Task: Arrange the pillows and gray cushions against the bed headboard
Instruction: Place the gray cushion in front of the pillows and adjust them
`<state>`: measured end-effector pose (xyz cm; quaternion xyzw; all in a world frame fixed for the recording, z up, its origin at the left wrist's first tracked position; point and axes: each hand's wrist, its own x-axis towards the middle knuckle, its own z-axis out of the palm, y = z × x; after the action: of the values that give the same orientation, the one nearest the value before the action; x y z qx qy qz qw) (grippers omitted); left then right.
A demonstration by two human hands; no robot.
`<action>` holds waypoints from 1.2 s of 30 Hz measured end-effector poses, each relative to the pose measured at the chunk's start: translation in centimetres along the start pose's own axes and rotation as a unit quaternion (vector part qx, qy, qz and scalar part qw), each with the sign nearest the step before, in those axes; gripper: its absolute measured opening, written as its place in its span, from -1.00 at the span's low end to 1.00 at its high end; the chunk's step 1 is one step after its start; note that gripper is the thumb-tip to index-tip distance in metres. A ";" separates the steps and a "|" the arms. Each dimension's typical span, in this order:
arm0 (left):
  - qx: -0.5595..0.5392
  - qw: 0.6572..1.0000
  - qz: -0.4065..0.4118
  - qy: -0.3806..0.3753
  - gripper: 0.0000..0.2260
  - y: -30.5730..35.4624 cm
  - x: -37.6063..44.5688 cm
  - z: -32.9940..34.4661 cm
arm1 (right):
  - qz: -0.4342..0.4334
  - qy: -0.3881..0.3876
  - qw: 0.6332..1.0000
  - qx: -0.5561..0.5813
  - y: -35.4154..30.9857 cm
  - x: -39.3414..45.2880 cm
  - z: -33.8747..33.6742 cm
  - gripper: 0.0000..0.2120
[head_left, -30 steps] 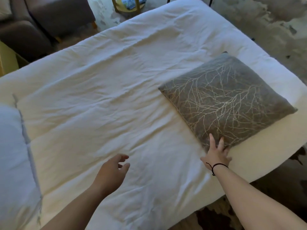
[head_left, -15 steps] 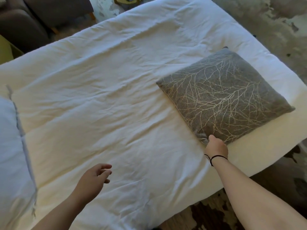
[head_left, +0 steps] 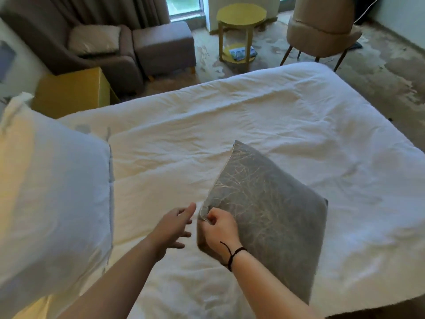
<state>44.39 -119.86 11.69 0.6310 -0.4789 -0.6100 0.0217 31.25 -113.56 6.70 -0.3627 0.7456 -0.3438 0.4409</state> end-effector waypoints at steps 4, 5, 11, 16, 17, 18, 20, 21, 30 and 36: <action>0.118 0.989 0.001 0.092 -0.59 -0.7 -2.0 -6.5 | -0.060 -0.157 0.984 0.066 -5.2 -7.2 9.4 -0.91; 0.140 0.984 -0.023 0.108 -0.61 -1.5 -2.4 -8.3 | -0.075 -0.182 0.979 0.053 -5.7 -8.5 10.9 -0.95; 0.096 0.979 -0.100 0.147 -0.72 -8.4 -5.2 -12.6 | -0.089 -0.362 0.922 -0.100 -7.3 -9.8 12.0 -0.90; 0.095 0.977 -0.028 0.189 -0.75 -10.2 -6.3 -9.9 | -0.134 -0.438 0.872 -0.173 -10.1 -6.5 8.7 -0.84; 0.075 0.976 -0.015 0.205 -0.76 -10.1 -6.4 -9.7 | -0.147 -0.409 0.878 -0.198 -10.6 -5.4 8.2 -0.76; 0.064 0.975 -0.003 0.214 -0.74 -9.9 -6.4 -9.6 | -0.160 -0.376 0.884 -0.227 -11.2 -4.1 7.8 -0.69; 0.069 0.973 0.017 0.221 -0.78 -9.3 -6.7 -9.2 | -0.214 -0.325 0.868 -0.309 -12.3 -1.6 7.4 -0.57; 0.082 0.970 0.033 0.225 -0.83 -8.9 -6.9 -8.9 | -0.251 -0.323 0.838 -0.360 -12.9 -0.5 7.3 -0.51; 0.155 0.945 0.107 0.267 -0.93 -5.7 -9.5 -7.5 | -0.474 -0.265 0.543 -0.640 -17.3 3.8 6.5 -0.83; 0.120 0.942 0.109 0.294 -0.91 -6.4 -11.1 -6.9 | -0.425 -0.271 0.593 -0.628 -19.3 3.3 6.4 -0.81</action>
<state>55.78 -113.29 17.86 0.7243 -0.5864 -0.3294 0.1519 40.46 -127.23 19.01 -0.9020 0.3845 0.1749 0.0896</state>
